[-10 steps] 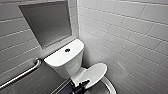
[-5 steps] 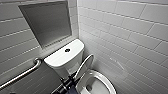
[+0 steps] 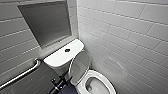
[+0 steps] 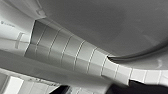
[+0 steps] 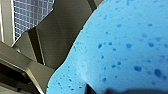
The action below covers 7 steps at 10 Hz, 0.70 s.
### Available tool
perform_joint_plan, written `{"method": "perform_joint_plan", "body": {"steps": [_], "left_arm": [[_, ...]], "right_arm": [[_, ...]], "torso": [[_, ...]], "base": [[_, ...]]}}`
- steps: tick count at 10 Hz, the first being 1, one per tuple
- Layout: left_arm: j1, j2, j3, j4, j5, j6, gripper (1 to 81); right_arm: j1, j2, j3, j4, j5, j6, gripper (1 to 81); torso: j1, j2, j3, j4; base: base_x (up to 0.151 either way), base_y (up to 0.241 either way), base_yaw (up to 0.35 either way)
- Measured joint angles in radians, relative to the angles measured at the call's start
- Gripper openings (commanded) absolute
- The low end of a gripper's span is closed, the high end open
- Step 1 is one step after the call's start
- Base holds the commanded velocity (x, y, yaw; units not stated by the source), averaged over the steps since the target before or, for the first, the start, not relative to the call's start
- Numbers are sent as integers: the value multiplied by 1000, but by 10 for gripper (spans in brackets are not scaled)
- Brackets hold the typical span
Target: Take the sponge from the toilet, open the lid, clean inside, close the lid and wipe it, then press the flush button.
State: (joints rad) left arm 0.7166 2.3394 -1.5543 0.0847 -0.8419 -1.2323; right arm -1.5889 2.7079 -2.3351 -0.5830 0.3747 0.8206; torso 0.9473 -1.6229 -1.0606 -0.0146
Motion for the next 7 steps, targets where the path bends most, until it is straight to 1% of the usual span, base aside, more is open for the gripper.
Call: {"method": "perform_joint_plan", "body": {"steps": [1,2,3,4,5,6,7], "left_arm": [[42,-65,-37,19,-26,51,811],[66,-117,-75,-6,-55,50,811],[70,-116,-84,-7,-93,46,811],[72,-86,-83,5,-97,23,811],[76,-79,-84,43,-78,9,811],[76,-85,-100,118,-26,0,811],[77,-87,-113,240,67,-17,811]], "right_arm": [[-1,-1,0,0,3,0,10],[-1,0,0,0,8,0,10],[-1,-1,0,0,11,0,10],[-1,0,0,0,10,0,10],[-1,0,0,0,11,0,10],[-1,0,0,0,11,0,10],[-1,-1,0,0,11,0,10]], "torso": [[0,0,0,0],[0,0,0,0],[0,0,0,0],[0,0,0,0],[0,0,0,0],[0,0,0,0],[0,0,0,0]], "base": [[0,0,0],[0,0,0],[0,0,0],[0,0,0],[0,0,0],[0,0,0],[0,0,0]]}}
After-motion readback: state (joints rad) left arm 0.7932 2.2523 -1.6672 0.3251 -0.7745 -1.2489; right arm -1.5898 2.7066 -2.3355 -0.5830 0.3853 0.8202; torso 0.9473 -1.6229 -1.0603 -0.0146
